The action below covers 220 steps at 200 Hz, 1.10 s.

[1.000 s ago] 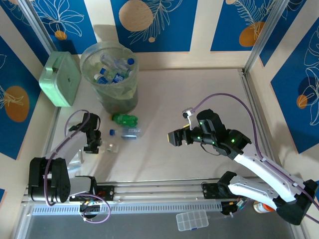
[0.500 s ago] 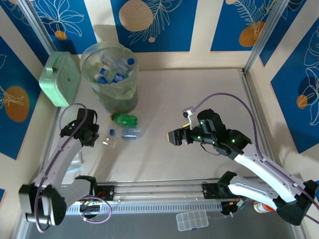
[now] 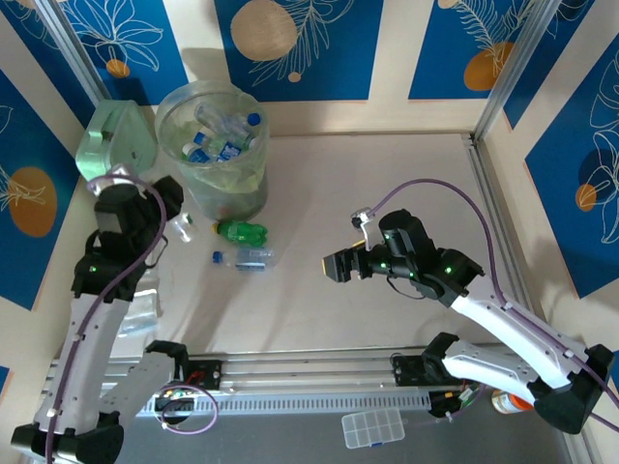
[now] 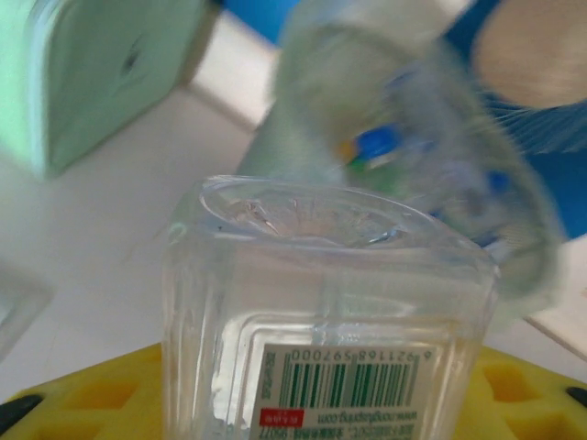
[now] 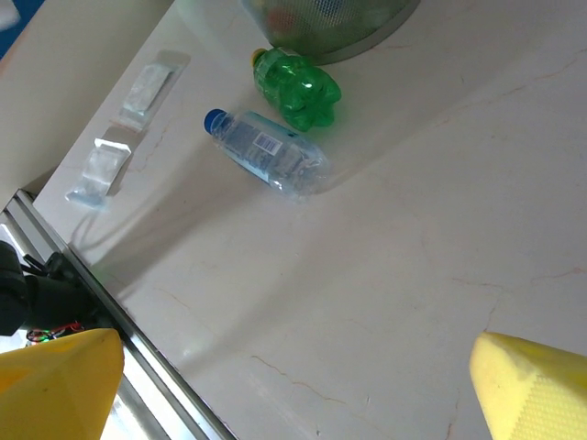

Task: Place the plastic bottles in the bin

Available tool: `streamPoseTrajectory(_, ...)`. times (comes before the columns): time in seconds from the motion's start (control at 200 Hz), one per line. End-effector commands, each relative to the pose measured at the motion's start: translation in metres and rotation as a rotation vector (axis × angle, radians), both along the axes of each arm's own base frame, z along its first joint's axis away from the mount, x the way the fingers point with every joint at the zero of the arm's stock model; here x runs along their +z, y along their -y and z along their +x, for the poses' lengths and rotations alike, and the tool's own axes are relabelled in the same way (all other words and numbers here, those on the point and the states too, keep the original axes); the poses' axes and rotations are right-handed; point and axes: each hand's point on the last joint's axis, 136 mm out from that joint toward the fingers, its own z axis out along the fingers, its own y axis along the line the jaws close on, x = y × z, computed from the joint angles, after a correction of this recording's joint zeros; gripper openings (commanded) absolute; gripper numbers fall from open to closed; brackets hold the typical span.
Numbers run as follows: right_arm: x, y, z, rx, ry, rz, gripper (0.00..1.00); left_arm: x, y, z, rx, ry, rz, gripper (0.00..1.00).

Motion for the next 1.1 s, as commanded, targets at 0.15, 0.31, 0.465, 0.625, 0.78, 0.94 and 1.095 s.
streamPoseTrajectory(0.15,0.021,-0.007,0.005,0.029,0.046,0.022,0.98,0.086,0.029,0.042,-0.193,0.063,0.217,0.31)
streamPoseTrajectory(0.31,0.019,-0.008,0.007,0.036,0.042,0.011,0.98,0.093,0.050,0.093,-0.269,0.005,0.181,0.33)
streamPoseTrajectory(0.465,0.017,-0.007,0.007,0.034,0.037,0.007,0.98,0.093,0.036,0.134,-0.184,-0.042,0.291,0.32)
streamPoseTrajectory(0.625,0.012,-0.003,0.008,0.023,0.022,-0.002,0.98,0.094,0.021,0.166,-0.107,-0.053,0.348,0.27)
streamPoseTrajectory(0.78,0.010,-0.004,0.010,0.013,0.025,0.011,0.98,0.068,-0.003,0.195,-0.042,-0.133,0.367,0.27)
streamPoseTrajectory(0.94,0.005,-0.008,0.012,0.015,0.002,0.012,0.98,0.036,-0.015,0.215,-0.041,-0.205,0.373,0.27)
streamPoseTrajectory(1.095,0.000,-0.009,0.016,-0.003,-0.005,0.013,0.98,0.010,-0.010,0.236,-0.081,-0.244,0.355,0.28)
